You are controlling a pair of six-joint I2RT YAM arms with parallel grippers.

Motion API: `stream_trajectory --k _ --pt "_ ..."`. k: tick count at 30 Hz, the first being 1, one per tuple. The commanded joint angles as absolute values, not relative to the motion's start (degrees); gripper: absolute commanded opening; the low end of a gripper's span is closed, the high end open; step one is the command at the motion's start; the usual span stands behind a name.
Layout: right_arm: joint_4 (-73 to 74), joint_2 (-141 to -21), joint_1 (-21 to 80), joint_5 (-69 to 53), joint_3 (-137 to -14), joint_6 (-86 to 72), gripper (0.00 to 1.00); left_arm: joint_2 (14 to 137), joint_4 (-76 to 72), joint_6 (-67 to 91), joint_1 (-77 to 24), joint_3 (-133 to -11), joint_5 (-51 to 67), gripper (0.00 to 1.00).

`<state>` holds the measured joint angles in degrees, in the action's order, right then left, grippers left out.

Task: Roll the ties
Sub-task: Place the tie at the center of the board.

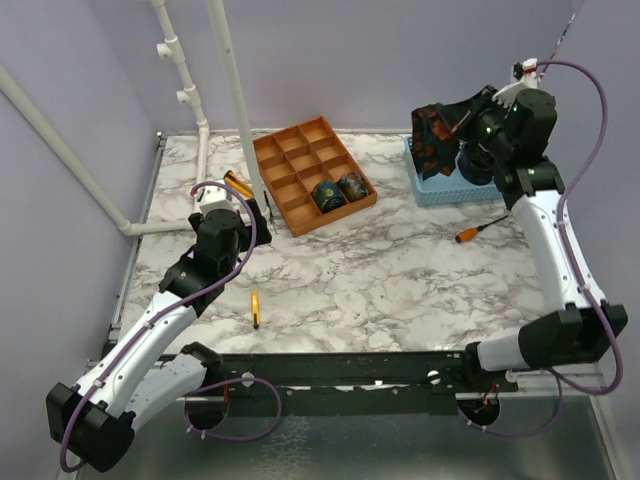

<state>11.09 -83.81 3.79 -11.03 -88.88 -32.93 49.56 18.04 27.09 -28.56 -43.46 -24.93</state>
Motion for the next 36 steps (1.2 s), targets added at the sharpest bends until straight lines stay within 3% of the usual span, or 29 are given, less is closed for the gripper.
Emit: stream_trajectory --k 1,7,20,21,23,24,27,28,31,36 --pt "9.76 -73.93 9.12 -29.44 -83.70 -30.32 0.00 48.89 17.49 26.85 -28.21 -43.43 -24.96 0.99" --pt "20.70 -64.44 14.68 -40.24 -81.36 -23.49 0.00 48.06 17.48 26.74 -28.13 -43.42 -25.35 0.99" --pt "30.09 -42.39 14.79 -34.44 -47.30 -24.49 0.00 47.17 17.45 26.88 -28.13 -42.85 -24.91 0.99" --pt "31.82 -41.41 14.79 -32.00 -45.55 -25.33 0.10 47.49 17.49 26.89 -28.13 -42.88 -24.49 0.99" --pt "35.77 -40.21 14.77 -28.06 -43.64 -25.93 0.49 47.97 17.37 26.69 -28.13 -42.99 -23.38 0.99" --pt "37.45 -39.66 14.77 -25.74 -42.92 -26.51 0.63 48.13 17.35 26.62 -28.12 -42.98 -22.72 0.99" --pt "40.09 -36.78 14.81 -19.76 -42.07 -28.79 0.93 48.54 17.15 26.46 -28.17 -42.89 -21.30 0.99" --pt "40.90 -35.90 14.77 -17.14 -42.32 -30.06 0.98 48.64 17.06 26.46 -28.14 -42.89 -20.93 0.99" --pt "43.00 -36.42 14.77 -9.47 -42.12 -34.21 1.00 49.00 17.02 26.53 -28.14 -42.98 -20.10 0.99" --pt "42.14 -41.92 14.77 -11.69 -39.25 -36.73 1.00 48.64 16.96 26.63 -28.26 -42.94 -17.02 0.99"
